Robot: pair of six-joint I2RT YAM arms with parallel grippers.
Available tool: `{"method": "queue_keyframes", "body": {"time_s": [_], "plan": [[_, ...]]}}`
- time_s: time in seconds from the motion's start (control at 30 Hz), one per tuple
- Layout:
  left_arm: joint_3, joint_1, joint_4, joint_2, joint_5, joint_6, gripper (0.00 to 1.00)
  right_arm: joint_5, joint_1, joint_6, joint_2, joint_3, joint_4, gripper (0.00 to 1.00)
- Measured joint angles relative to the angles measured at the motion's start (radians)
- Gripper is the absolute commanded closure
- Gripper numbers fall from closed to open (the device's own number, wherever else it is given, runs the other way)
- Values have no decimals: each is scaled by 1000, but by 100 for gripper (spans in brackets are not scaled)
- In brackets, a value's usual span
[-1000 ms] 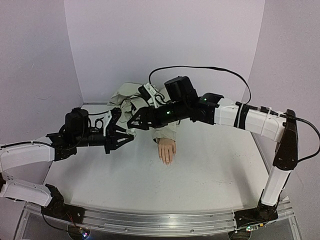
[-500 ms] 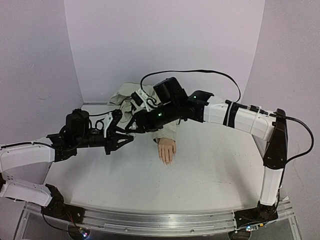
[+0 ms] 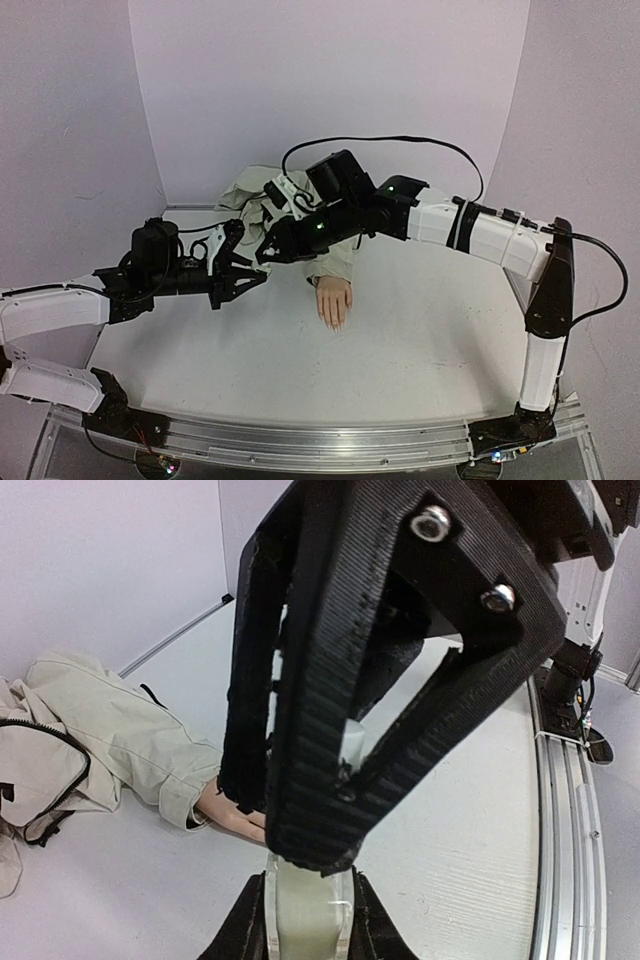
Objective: Paint the nails
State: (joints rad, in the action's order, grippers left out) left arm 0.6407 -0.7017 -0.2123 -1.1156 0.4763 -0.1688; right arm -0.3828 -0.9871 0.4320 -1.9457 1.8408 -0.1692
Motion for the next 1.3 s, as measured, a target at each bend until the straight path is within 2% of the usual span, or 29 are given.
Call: {"method": "queue_keyframes", "body": {"time_s": [0.23, 0.43, 0.8, 1.17, 1.3], "plan": [[0, 0, 2, -6, 0, -15, 100, 7, 0, -15, 0, 17, -21, 83], [0, 0, 3, -10, 1, -16, 100, 6, 0, -19, 0, 19, -26, 74], [0, 0, 4, -11, 2, -16, 100, 5, 0, -27, 0, 19, -26, 74], [0, 0, 4, -11, 11, -16, 100, 5, 0, -41, -2, 19, -27, 99], [0, 0, 5, -11, 11, -16, 100, 7, 0, -44, -2, 19, -27, 100]]}}
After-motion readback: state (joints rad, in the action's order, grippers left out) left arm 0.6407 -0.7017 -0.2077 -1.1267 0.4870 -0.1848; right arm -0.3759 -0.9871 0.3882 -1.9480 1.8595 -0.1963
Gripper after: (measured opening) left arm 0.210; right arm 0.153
